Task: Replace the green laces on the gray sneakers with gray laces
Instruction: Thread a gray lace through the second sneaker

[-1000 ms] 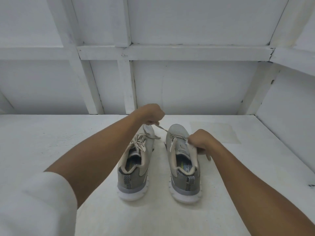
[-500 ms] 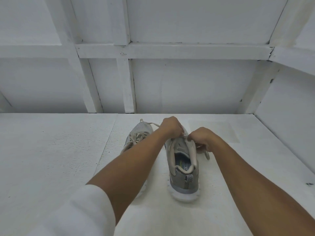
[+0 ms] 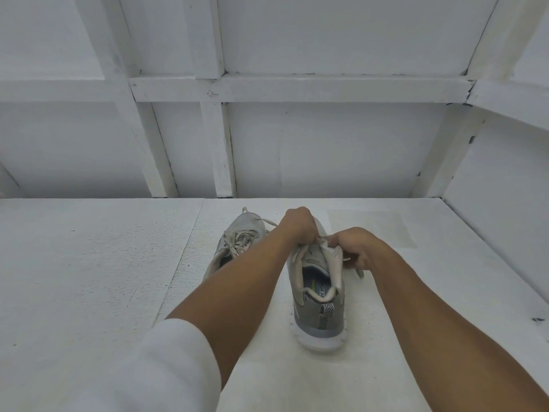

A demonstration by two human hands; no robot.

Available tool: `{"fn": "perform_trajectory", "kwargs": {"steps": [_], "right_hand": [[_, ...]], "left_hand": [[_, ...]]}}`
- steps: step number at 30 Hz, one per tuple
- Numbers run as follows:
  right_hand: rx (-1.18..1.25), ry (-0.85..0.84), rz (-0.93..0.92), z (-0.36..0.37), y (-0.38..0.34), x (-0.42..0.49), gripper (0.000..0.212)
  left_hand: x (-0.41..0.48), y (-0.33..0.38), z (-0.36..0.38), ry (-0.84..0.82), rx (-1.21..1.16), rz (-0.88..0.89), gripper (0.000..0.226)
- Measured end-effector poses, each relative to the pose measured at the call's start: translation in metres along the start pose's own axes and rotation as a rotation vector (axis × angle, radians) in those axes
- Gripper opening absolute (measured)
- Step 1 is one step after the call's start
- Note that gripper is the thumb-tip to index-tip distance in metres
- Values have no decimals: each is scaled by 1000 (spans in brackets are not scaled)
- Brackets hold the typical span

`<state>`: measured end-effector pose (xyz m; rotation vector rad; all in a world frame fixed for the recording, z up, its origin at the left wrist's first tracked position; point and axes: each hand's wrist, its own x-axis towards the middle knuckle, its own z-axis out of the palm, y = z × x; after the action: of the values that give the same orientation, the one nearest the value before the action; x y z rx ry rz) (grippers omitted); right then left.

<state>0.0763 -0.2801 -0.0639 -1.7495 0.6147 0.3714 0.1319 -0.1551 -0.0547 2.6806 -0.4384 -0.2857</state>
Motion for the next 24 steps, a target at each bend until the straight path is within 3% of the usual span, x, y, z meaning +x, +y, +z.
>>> {"fn": "perform_trajectory", "kwargs": {"steps": [17, 21, 24], "right_hand": [[-15, 1, 2, 0, -3, -3, 22], [-116, -5, 11, -2, -10, -5, 16], [-134, -10, 30, -6, -12, -2, 23]], "left_hand": [[10, -3, 11, 26, -63, -63, 29], [9, 2, 17, 102, -80, -69, 26], [6, 4, 21, 135, -113, -71, 25]]}}
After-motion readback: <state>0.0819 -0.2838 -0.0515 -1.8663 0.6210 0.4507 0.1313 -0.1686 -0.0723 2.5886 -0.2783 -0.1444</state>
